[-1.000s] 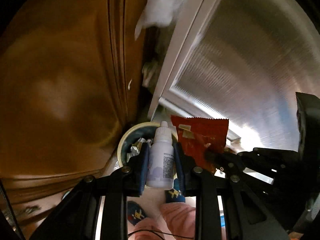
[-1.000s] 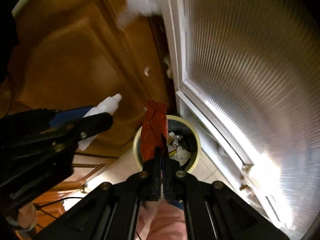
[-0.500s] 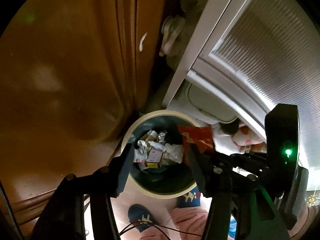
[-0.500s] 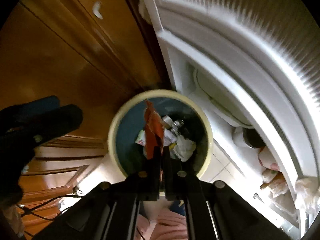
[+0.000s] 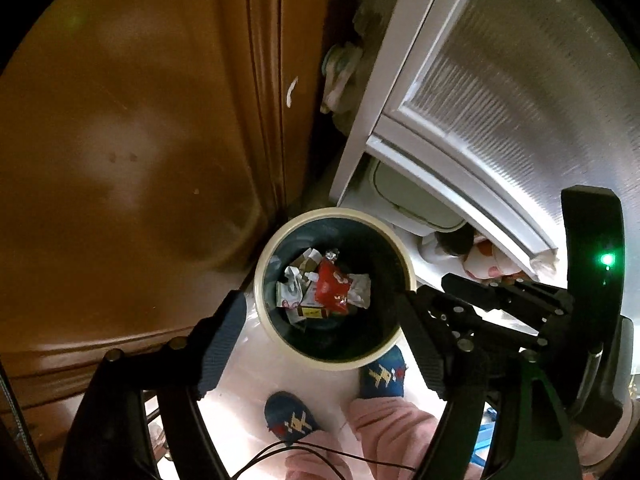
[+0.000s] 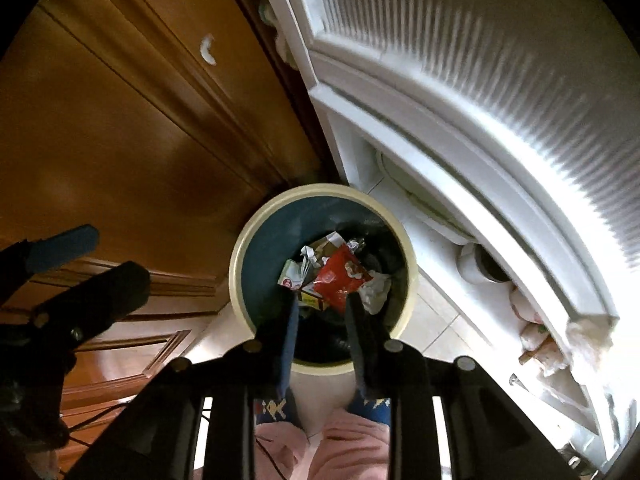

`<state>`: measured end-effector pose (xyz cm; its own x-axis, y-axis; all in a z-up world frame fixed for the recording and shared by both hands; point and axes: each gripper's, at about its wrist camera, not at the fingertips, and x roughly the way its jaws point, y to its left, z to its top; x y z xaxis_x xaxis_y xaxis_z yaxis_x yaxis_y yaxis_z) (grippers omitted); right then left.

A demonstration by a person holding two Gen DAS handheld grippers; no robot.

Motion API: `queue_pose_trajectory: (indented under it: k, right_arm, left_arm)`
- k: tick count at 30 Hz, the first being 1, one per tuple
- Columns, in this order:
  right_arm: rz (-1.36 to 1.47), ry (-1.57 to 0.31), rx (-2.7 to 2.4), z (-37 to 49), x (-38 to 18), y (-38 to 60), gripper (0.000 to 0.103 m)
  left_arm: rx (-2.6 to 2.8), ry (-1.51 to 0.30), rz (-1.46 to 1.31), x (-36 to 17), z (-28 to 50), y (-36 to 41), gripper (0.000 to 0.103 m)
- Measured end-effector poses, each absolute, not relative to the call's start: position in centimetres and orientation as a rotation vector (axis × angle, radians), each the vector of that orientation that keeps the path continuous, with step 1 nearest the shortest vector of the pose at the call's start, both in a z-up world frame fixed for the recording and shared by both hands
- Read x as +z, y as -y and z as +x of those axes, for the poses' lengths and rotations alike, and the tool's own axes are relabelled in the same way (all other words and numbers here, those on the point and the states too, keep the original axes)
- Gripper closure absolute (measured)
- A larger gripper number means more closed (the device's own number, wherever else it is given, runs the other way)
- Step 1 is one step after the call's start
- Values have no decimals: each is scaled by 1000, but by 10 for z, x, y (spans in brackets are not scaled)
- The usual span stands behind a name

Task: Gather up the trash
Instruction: 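Raise both tools from the bin back toward the counter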

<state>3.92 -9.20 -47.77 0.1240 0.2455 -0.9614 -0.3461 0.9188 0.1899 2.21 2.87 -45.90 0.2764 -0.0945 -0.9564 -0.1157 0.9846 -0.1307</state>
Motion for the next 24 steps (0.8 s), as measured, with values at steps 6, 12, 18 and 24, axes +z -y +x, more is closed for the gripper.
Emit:
queue_pose_trajectory:
  k: [6,12,18,24]
  right_arm:
    - [-109,-1382,421,30,-428,98,78]
    - [-109,-1360,436,19,-362,104,78]
    - [-132,-1302,480,6,-292,101,78]
    - [-175,-1236,520,-2,-225,103,77]
  left_arm:
    - [5,-1272,-189,-401,10,-27,26]
    - [-17,-1217,-180,-327,-1,-25,26]
    - [-40,-1156,-168,-248,-13,-23,21]
    - [-52,-1096,-153,-188,-20,-25,21]
